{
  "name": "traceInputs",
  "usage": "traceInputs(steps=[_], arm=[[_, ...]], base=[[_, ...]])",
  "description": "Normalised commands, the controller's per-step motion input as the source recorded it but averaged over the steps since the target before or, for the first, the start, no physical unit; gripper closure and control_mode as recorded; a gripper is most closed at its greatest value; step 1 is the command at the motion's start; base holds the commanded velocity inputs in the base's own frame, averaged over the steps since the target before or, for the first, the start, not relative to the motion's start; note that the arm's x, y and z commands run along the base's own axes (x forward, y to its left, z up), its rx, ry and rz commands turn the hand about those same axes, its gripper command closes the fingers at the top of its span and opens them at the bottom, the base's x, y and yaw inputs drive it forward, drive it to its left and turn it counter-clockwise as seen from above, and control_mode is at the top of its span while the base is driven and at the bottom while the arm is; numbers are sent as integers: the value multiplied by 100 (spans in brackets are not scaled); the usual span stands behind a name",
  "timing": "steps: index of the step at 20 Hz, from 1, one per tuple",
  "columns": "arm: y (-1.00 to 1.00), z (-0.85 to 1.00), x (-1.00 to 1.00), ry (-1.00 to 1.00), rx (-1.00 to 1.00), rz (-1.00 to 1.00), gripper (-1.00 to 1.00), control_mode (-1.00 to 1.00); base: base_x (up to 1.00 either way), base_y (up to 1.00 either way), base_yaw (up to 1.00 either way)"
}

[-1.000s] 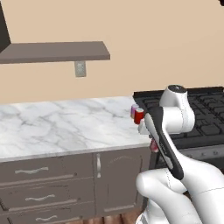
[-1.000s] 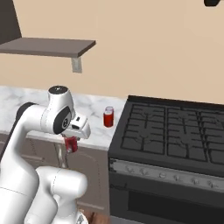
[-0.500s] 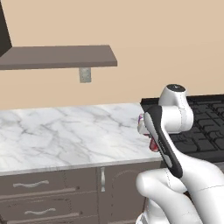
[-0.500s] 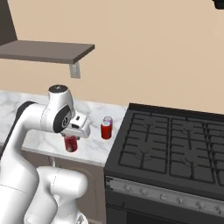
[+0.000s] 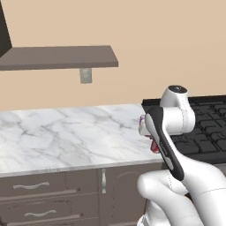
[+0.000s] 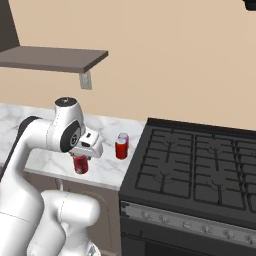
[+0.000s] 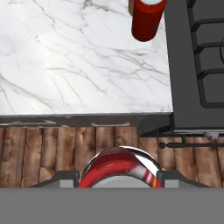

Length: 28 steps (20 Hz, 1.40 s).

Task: Four empty soda cans are scattered around the kitchen. Gather all the cans and cluster them next to the stove for recycling.

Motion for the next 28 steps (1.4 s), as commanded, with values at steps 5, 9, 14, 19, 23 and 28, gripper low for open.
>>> traceInputs(steps=[5, 9, 14, 19, 23, 28], arm=[[-26, -1, 10, 0, 3, 1, 100, -100], [-44, 0, 27, 0, 5, 4, 100, -100], [-23, -1, 47, -1, 2, 7, 100, -100], [-16, -27, 67, -3, 1, 12, 100, -100], [-20, -40, 56, -12, -2, 13, 100, -100], [-3, -16, 33, -6, -1, 6, 100, -100]], base=[[0, -5, 0], [0, 0, 0], [0, 0, 0], [0, 0, 0], [0, 0, 0], [0, 0, 0]])
